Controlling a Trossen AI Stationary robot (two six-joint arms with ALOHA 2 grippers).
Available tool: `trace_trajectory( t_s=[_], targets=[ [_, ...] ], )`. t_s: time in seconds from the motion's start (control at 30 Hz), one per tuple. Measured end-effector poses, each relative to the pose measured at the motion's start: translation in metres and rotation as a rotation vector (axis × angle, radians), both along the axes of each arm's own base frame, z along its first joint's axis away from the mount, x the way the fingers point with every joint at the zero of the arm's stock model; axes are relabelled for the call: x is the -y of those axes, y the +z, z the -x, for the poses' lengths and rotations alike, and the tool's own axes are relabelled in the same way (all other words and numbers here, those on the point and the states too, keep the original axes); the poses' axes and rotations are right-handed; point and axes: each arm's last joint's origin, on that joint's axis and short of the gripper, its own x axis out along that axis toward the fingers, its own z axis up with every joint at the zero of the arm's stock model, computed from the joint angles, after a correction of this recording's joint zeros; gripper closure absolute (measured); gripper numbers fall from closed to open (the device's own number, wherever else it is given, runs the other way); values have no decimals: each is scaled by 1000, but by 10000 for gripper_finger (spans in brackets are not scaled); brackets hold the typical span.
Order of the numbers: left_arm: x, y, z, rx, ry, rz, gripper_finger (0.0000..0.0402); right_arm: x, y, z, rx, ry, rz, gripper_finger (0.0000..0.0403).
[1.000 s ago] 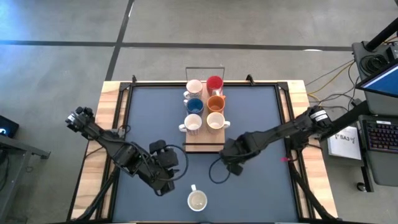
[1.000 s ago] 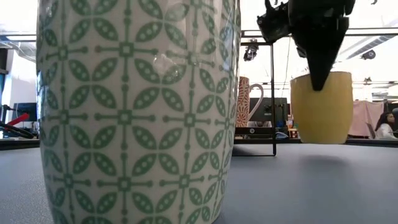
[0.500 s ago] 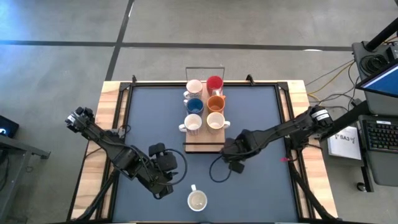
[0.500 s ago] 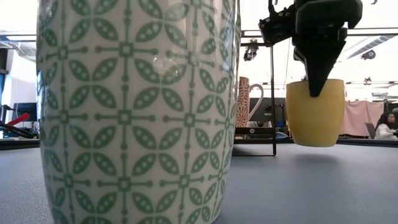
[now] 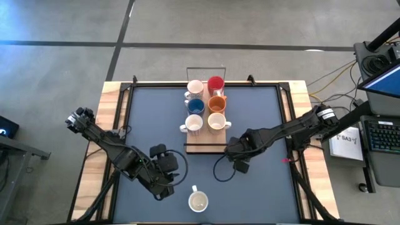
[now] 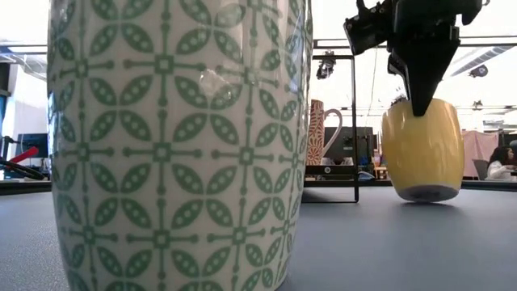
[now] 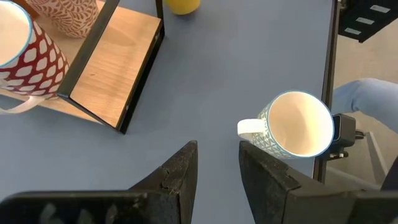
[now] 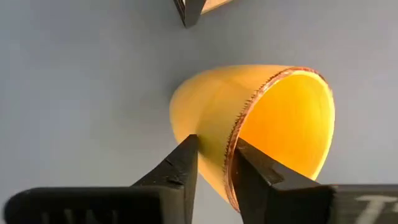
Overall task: Place coffee mugs
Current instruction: Move the yellow mug to the middle right of the table
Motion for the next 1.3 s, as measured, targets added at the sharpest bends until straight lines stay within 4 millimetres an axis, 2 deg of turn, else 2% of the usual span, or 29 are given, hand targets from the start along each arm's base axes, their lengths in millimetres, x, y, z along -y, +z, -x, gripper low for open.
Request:
trace_trajectory(
  t_s=[0.27, 0.5, 0.83, 1.0, 1.3],
  targets=[
    [1, 1, -1, 14, 0, 10, 302, -7, 1, 2, 4, 121, 3, 290],
    [1, 1, -2, 20, 0, 15, 302, -24, 2, 8, 7, 224, 5, 296],
    [1, 2, -2, 26, 18, 33, 302, -49, 18, 29, 58, 473, 15, 294],
    [2, 2, -3, 34, 20, 40, 302, -57, 12, 37, 39, 648, 82, 293],
    [2, 3, -3, 47, 38, 62, 302, -49, -15, 47, -59, 723, 186, 291]
  ],
)
